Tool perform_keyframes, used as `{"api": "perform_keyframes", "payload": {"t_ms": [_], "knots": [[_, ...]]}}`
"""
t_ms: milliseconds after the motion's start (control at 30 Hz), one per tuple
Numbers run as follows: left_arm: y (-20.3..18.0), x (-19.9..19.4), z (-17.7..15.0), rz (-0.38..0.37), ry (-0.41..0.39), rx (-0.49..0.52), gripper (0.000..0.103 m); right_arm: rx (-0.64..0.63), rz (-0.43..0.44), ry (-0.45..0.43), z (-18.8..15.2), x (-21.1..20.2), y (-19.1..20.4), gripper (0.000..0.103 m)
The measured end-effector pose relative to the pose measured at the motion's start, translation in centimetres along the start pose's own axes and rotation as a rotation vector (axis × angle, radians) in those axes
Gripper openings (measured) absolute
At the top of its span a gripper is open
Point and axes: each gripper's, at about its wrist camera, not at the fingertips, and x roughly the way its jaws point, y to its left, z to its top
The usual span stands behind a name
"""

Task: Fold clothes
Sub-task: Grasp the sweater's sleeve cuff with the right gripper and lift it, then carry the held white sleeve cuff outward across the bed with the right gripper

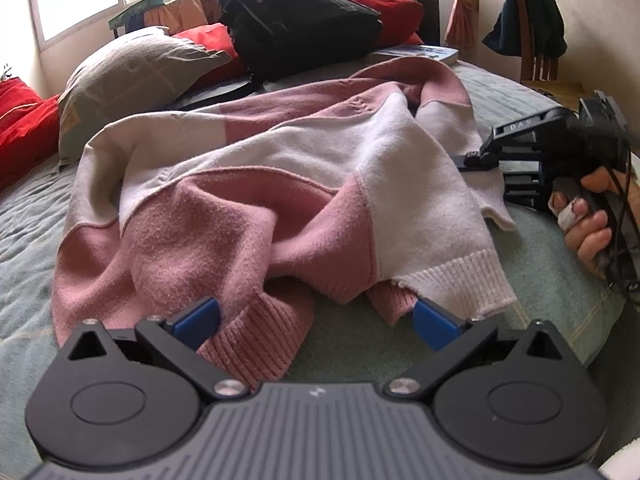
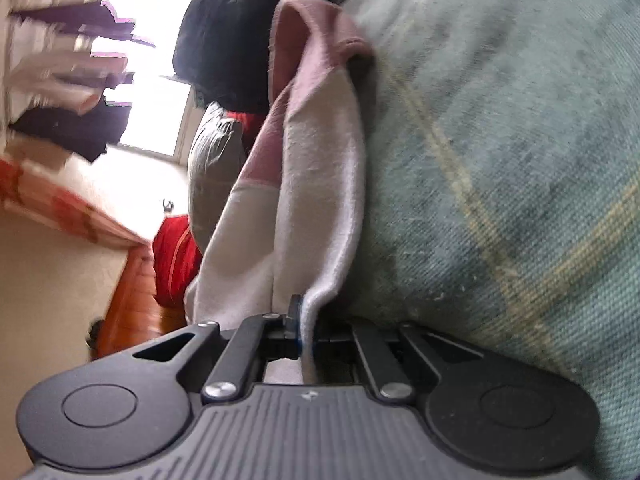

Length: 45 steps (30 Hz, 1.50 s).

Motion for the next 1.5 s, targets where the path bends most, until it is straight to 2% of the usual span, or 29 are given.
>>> {"api": "perform_keyframes", "payload": {"t_ms": [200,333,433,633,800,933,1167,1500], "knots": [[0.1,-0.2,-0.1,-0.007,-0.002,-0.006,0.102,-0.070,-0.061,-0.001,-0.2,-0.3,1.3,0.003],[0.3,-0.3,0.0,-0.008,-0.004,-0.014,0.102,-0.149,-0.140,0.012,0.7,-0.8,3.3,0.005],[0.3,-0.4,0.1,-0.009,-0.006,-0.011,0.102,-0.249,-0.233,0.008,1.7,-1.7,5.1,0.005],[-0.2,-0.7,0.4,-0.022,-0.019,0.004,0.102,-0.455,-0.482,-0.028,5.5,-4.6,7.4,0.006],[-0.6,-0.8,0.7,-0.028,-0.026,0.017,0.102,-0.464,-0.616,-0.086,11.1,-7.2,6.8,0.006],[-1.0,-0.6,1.0,-0.027,-0.025,0.031,0.102,-0.452,-0.722,-0.109,15.5,-7.3,6.7,0.006],[-1.6,-0.1,1.4,-0.016,-0.012,0.052,0.102,-0.478,-0.868,-0.107,19.8,-6.4,5.6,0.006],[-2.0,0.8,2.0,0.012,0.010,0.069,0.102,-0.477,-0.962,-0.159,25.0,-6.8,4.4,0.006]]}}
